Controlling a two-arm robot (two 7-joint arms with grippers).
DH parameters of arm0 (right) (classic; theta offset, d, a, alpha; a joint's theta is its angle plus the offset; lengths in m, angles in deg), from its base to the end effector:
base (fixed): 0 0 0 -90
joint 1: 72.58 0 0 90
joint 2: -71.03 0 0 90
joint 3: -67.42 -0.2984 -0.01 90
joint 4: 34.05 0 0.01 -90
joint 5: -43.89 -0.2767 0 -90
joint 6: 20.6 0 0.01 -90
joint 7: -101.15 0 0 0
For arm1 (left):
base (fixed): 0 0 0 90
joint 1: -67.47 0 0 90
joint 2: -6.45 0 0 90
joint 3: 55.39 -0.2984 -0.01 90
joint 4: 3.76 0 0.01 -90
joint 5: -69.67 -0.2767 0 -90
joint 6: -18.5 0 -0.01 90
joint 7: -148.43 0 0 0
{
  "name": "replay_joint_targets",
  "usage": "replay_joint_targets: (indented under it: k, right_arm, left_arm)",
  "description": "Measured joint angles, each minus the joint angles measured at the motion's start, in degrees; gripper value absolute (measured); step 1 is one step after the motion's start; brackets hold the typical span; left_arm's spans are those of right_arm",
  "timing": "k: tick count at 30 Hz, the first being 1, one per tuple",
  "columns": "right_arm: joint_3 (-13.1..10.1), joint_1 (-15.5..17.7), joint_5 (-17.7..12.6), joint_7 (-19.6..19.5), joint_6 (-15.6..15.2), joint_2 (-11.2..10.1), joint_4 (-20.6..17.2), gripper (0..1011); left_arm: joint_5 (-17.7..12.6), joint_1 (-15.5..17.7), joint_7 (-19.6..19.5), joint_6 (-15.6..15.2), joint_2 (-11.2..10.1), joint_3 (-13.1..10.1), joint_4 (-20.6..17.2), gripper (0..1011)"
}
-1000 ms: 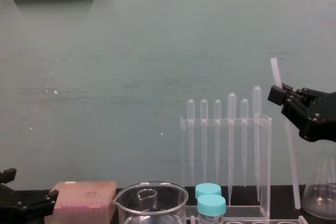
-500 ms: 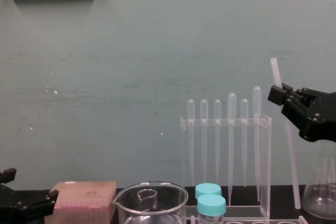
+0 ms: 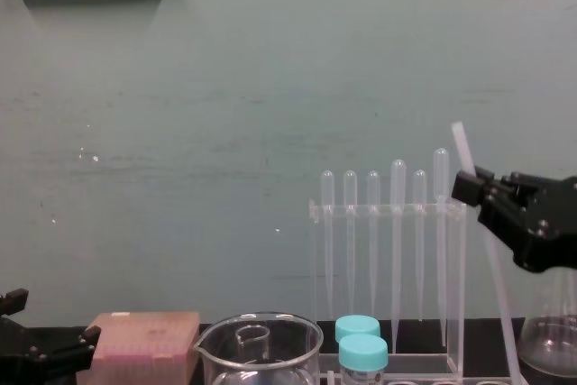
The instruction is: Pick up the stirring rod with one hand, then place it down.
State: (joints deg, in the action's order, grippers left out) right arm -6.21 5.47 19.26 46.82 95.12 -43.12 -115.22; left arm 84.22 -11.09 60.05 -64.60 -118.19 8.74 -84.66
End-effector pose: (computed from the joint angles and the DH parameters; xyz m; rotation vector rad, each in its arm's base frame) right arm 0.3466 -0.0691 -0.2851 0.1948 -0.3573 -0.7380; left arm 0.3291 0.0959 -0.3029 0.3044 -0.2850 1.2479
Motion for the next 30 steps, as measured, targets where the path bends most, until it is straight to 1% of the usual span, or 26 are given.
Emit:
replay_joint_targets:
  k: [4,9,13,14,24,27,30]
  right_arm:
    - [0.1,0.4,-0.1,0.8,-0.6,-0.4,0.1,68]
    - [0.4,0.2,-0.4,1.7,-0.6,-0.4,1.2,68]
    - [1.2,-0.6,-0.6,2.9,-0.6,-0.2,3.0,68]
    - [1.2,-0.6,-0.6,2.9,-0.6,-0.2,3.0,68]
    - [2.7,-2.6,-1.2,4.7,-1.1,0.5,7.3,68]
    - [3.2,-3.1,-1.1,4.8,-1.4,0.6,8.4,68]
    - [3.9,-3.7,-0.4,4.8,-1.8,0.8,9.8,68]
  left_arm:
    - [0.0,0.0,0.0,0.0,0.0,0.0,0.0,1000]
    - [0.0,0.0,0.0,0.0,0.0,0.0,0.0,1000]
    - [0.0,0.0,0.0,0.0,0.0,0.0,0.0,1000]
    - [0.0,0.0,0.0,0.0,0.0,0.0,0.0,1000]
    - [0.0,0.0,0.0,0.0,0.0,0.0,0.0,1000]
    - [0.0,0.0,0.0,0.0,0.0,0.0,0.0,1000]
    - [0.0,0.0,0.0,0.0,0.0,0.0,0.0,1000]
